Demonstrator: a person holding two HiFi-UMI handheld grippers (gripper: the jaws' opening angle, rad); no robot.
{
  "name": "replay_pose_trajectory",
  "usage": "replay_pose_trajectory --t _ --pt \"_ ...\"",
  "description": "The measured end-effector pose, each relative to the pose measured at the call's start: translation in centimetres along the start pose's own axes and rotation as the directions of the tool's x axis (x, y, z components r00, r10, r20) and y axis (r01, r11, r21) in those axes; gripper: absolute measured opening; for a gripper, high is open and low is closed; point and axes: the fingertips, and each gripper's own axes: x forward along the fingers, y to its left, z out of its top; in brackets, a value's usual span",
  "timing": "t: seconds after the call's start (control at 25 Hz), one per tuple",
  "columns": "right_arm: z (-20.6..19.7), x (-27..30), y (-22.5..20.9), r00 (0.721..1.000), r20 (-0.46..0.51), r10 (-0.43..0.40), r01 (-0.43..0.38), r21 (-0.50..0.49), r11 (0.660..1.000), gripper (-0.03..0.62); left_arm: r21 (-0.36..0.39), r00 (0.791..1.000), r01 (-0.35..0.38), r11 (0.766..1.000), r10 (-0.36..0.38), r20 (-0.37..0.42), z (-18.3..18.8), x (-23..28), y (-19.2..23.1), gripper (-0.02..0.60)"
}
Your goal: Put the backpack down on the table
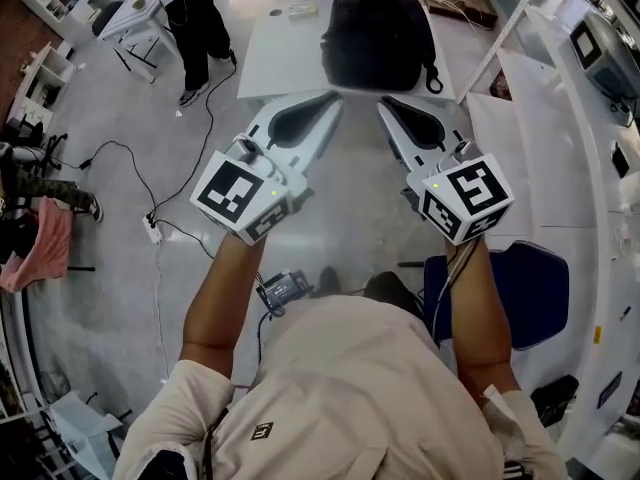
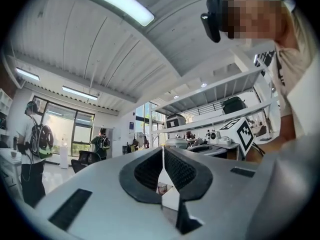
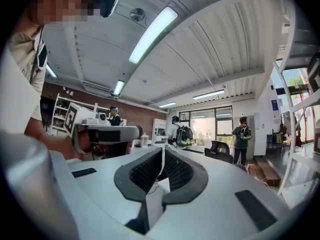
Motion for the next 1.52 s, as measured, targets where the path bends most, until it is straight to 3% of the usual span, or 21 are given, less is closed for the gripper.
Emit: replay_pose_trajectory --t 0.24,0.68,1.2,1.52 --pt "-0.5 -6.7 1.1 1.0 0.017 0.019 -0.02 0.041 0.999 0.037 0.007 1.0 -0.012 1.0 0.012 -0.026 -0.3 -0.6 -6.7 0.021" --pt "-3.2 -18.7 6.1 0.995 -0.047 0.089 -0.085 0.073 0.994 0.033 -0.04 0.996 -0.063 0.997 0.061 -0.062 -1.4 -3.1 -19.1 0.021" --pt "-3.7 -24.1 8.2 0.991 -0.048 0.121 -0.117 0.07 0.991 0.026 -0.039 0.992 -0.111 0.993 0.108 -0.071 -1.3 -4.7 -24.3 0.021" --pt "-3.8 -24.8 6.9 0.998 -0.043 0.044 -0.041 0.07 0.997 0.025 -0.053 0.992 -0.101 0.993 0.097 -0.087 -1.9 -4.5 -24.6 0.021"
